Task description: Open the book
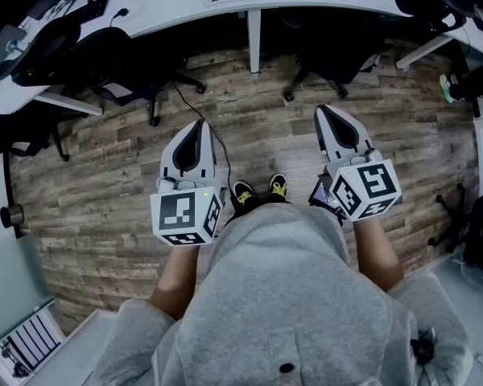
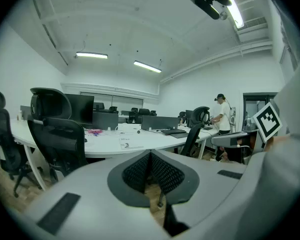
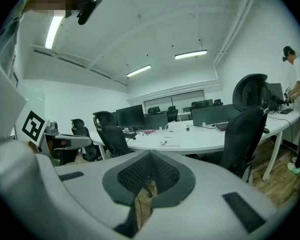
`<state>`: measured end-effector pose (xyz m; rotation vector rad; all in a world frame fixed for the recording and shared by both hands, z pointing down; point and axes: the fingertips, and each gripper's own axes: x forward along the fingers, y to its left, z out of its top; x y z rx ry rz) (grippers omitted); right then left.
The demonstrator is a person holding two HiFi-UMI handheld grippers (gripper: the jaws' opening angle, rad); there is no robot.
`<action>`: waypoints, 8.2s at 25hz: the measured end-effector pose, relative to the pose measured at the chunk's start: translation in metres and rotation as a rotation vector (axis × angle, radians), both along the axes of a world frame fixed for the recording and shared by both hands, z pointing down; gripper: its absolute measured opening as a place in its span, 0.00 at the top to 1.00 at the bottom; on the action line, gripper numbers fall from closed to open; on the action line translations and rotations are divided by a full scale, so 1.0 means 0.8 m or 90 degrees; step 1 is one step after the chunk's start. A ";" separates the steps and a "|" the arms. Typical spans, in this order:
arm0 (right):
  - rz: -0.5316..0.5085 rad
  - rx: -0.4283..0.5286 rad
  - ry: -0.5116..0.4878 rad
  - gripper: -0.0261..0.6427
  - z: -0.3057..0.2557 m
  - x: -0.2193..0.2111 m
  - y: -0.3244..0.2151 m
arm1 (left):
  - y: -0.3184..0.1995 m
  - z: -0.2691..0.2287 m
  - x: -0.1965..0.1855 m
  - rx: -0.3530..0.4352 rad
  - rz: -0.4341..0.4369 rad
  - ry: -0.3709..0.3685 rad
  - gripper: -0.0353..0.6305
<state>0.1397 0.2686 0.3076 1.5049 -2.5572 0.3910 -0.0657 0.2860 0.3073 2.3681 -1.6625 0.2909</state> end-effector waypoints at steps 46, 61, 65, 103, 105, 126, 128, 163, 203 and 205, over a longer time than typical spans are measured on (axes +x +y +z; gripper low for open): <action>-0.024 0.039 0.031 0.92 -0.019 -0.090 0.001 | 0.001 -0.014 -0.073 0.056 0.011 0.010 0.93; 0.011 0.058 0.060 0.92 -0.031 -0.046 -0.105 | -0.094 0.006 -0.071 0.032 0.010 -0.014 0.93; 0.009 0.060 0.065 0.92 -0.033 -0.034 -0.148 | -0.135 0.004 -0.066 0.031 0.008 -0.020 0.93; -0.074 0.038 -0.017 0.92 -0.019 0.003 -0.382 | -0.355 -0.014 -0.005 0.020 -0.046 -0.072 0.93; -0.074 0.040 -0.021 0.92 -0.019 0.002 -0.383 | -0.356 -0.015 -0.005 0.022 -0.048 -0.072 0.93; -0.080 0.012 -0.020 0.92 0.002 -0.030 -0.454 | -0.438 0.003 -0.020 0.011 -0.032 -0.060 0.93; -0.070 0.004 -0.017 0.92 0.008 -0.035 -0.474 | -0.463 0.009 -0.026 0.005 -0.024 -0.056 0.93; 0.041 -0.284 -0.094 0.78 0.233 -0.081 -0.609 | -0.658 0.214 -0.056 -0.203 0.058 -0.055 0.93; 0.112 -0.331 -0.298 0.89 0.233 -0.110 -0.624 | -0.646 0.272 -0.022 -0.297 0.157 0.051 0.93; 0.095 -0.315 -0.286 0.89 0.217 -0.118 -0.623 | -0.646 0.262 -0.040 -0.285 0.134 0.028 0.93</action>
